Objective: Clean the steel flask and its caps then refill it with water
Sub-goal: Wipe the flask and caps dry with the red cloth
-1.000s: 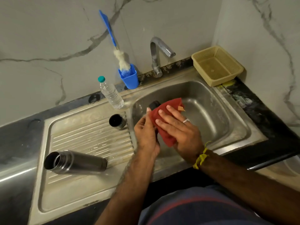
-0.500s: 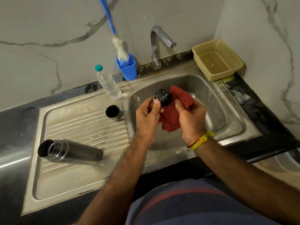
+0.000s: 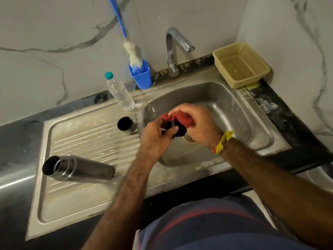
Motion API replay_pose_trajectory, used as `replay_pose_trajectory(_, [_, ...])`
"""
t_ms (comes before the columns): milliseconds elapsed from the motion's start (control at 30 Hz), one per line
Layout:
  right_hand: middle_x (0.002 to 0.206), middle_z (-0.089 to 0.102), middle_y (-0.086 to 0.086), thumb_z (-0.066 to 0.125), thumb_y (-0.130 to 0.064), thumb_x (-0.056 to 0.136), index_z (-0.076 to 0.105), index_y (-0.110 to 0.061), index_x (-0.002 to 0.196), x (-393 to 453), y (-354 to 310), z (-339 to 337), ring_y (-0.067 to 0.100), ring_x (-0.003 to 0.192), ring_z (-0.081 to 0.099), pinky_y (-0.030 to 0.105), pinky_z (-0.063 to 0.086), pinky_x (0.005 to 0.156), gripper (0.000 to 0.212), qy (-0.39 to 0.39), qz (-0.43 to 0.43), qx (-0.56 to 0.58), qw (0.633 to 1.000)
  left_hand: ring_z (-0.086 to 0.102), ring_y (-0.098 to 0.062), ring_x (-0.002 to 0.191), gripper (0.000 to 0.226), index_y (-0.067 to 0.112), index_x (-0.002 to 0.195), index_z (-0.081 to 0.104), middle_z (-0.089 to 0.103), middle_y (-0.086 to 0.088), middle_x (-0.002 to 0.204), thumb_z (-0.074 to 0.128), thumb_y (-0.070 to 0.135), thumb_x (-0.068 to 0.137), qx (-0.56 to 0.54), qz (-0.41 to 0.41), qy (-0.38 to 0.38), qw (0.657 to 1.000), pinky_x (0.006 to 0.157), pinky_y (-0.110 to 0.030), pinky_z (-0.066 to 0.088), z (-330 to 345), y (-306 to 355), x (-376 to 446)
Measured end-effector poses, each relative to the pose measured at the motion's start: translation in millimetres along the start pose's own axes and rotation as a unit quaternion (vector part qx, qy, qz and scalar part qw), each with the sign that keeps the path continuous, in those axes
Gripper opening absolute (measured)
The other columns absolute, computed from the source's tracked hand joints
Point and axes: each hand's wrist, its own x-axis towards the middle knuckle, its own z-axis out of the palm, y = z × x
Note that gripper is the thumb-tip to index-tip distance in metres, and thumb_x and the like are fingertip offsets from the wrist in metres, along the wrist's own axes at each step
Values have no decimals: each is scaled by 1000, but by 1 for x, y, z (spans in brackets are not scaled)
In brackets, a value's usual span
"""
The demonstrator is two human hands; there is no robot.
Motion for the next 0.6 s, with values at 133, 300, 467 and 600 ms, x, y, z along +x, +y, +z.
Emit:
replay_pose_trajectory(133, [126,67,4,69,-1,80,69,-12,120,-28,9,12,23,124,58,46,47,103,42,8,-108,-144,984,73,-18,87,23,13,106,73,77,1,91,77,8,84,9,22,59,998,84,-47,61,0,-7,-10])
replay_pose_trajectory(300, [139,59,9,67,6,82,65,-8,129,-20,19,24,27,137,48,48,38,113,50,78,-86,-127,985,73,-20,80,10,3,97,72,77,-8,88,63,6,99,-207,-14,80,975,78,-39,62,10,3,-6])
replay_pose_trajectory(467, [139,58,16,55,-7,87,64,-1,128,-35,17,33,27,134,52,41,38,115,42,153,-94,-71,981,74,-18,77,23,-6,100,69,75,-12,84,55,12,103,-419,-85,39,903,76,-28,62,5,4,-11])
replay_pose_trajectory(600, [134,61,15,62,10,78,63,-1,129,-24,15,37,22,126,59,33,46,108,52,229,-8,-2,973,75,-20,81,28,-11,109,65,75,-17,95,54,15,103,-503,-91,38,859,85,-31,62,14,9,-8])
